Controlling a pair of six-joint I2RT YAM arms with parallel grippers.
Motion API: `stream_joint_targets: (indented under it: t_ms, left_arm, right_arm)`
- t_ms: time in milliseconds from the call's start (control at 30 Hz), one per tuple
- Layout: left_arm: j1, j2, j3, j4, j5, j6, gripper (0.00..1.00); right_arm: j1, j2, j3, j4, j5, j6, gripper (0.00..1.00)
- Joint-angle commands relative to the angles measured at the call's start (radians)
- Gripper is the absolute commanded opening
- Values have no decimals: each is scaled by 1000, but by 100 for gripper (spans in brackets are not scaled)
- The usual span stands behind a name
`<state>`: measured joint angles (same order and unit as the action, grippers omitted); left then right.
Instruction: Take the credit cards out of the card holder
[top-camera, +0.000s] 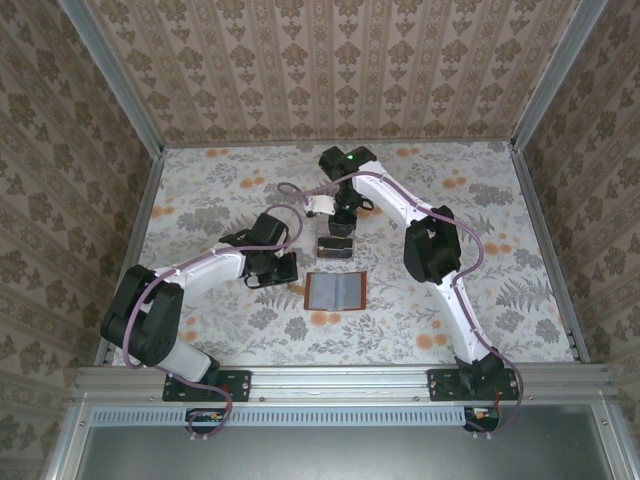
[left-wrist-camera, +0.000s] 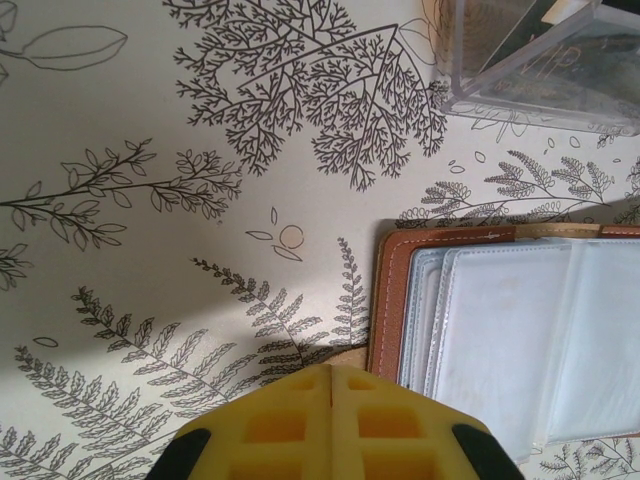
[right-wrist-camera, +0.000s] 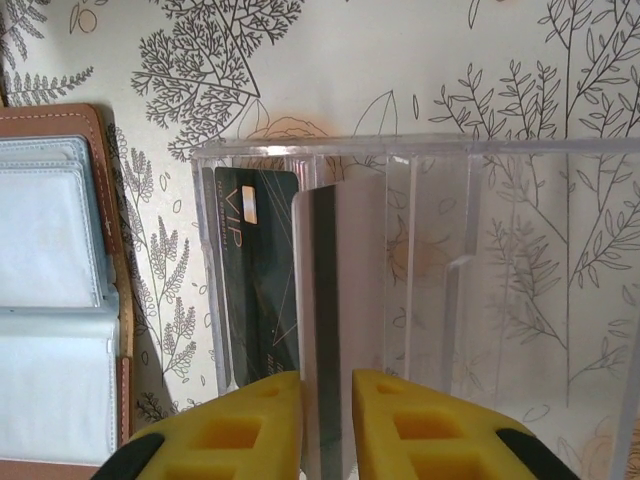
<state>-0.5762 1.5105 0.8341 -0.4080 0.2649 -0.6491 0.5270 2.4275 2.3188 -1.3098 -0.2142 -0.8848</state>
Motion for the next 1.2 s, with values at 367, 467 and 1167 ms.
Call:
stream_joint_targets:
  t_ms: [367, 467, 1167]
  left_arm:
    - [-5, -4, 19, -26, -1, 23, 3]
    - [-4, -3, 18, -22, -1, 22, 3]
    - [-11, 17, 47, -43, -12, 23, 3]
  right_arm:
    - [-6, -22, 31, 64, 70, 23, 19]
    - [-7, -19, 28, 53, 66, 15, 13]
    - [-41, 82, 195, -195, -151, -66, 0]
